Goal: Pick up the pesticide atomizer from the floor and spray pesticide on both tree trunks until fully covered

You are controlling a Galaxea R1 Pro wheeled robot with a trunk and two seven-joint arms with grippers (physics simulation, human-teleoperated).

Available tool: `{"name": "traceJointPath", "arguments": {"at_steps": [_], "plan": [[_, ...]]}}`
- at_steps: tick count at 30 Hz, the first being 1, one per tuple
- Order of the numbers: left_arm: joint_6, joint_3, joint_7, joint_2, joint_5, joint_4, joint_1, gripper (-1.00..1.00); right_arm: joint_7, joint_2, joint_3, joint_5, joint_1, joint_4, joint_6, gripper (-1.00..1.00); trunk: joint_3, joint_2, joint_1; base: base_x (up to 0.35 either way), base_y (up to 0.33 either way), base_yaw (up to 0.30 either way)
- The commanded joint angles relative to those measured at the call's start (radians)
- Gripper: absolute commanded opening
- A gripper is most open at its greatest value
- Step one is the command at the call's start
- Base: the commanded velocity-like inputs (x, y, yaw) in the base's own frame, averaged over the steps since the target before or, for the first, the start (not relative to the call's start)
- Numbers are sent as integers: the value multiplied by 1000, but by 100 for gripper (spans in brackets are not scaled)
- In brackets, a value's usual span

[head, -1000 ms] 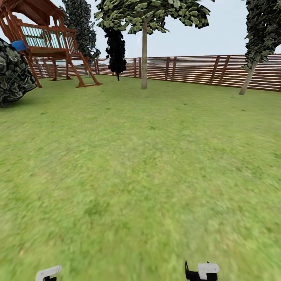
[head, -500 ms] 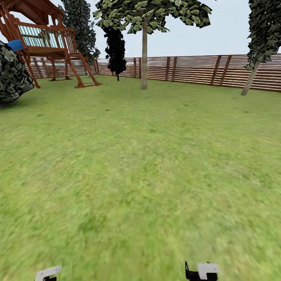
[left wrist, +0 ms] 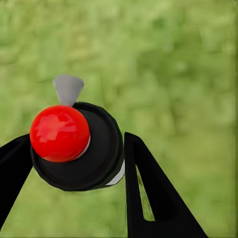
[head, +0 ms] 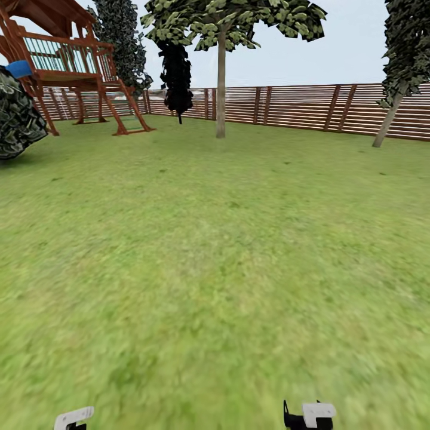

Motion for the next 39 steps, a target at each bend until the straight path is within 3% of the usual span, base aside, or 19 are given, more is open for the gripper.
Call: {"name": "traceJointPath", "arguments": {"at_steps": [1,39], "plan": [[0,0,0,0,0,0,0,-100,0,0,0,0,0,0,0,100,0,0,0,339,0,0],[0,0,0,0,0,0,0,-100,0,0,0,0,0,0,0,100,0,0,0,339,0,0]]}}
